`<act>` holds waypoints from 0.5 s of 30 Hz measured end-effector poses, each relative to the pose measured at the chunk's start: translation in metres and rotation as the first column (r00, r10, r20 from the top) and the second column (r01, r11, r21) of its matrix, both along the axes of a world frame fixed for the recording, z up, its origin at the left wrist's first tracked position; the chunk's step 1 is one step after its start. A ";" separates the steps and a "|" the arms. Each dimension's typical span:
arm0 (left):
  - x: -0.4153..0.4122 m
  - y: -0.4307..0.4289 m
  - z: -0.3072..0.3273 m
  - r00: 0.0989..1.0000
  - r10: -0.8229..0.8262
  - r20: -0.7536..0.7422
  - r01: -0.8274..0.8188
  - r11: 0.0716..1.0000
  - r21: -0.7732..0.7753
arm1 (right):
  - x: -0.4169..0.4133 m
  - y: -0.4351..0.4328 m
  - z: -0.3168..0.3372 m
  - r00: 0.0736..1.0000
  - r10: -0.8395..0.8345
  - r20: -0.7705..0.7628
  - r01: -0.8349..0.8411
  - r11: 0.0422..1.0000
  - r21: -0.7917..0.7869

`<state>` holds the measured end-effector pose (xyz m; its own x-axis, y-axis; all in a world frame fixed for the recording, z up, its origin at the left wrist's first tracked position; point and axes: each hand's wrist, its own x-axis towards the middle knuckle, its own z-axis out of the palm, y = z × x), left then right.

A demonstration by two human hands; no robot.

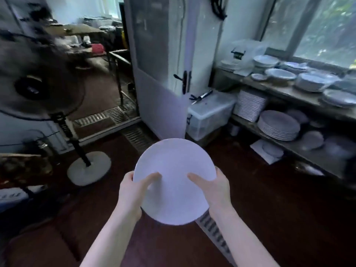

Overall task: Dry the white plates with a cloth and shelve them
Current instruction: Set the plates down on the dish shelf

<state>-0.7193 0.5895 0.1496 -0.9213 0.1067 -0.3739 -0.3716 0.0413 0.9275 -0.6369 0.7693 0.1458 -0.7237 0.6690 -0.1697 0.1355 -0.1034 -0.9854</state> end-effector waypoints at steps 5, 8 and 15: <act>0.019 0.194 0.001 0.951 -0.306 -0.041 0.306 0.952 -0.006 | 0.073 0.151 0.002 0.935 -0.354 -0.025 0.355 0.935 0.027; 0.037 0.292 0.005 0.880 -0.470 -0.074 0.470 0.883 -0.016 | 0.112 0.218 0.002 0.848 -0.527 -0.064 0.530 0.845 0.068; 0.063 0.488 0.007 0.680 -0.727 -0.095 0.727 0.685 -0.049 | 0.161 0.360 0.000 0.657 -0.750 -0.074 0.752 0.647 0.123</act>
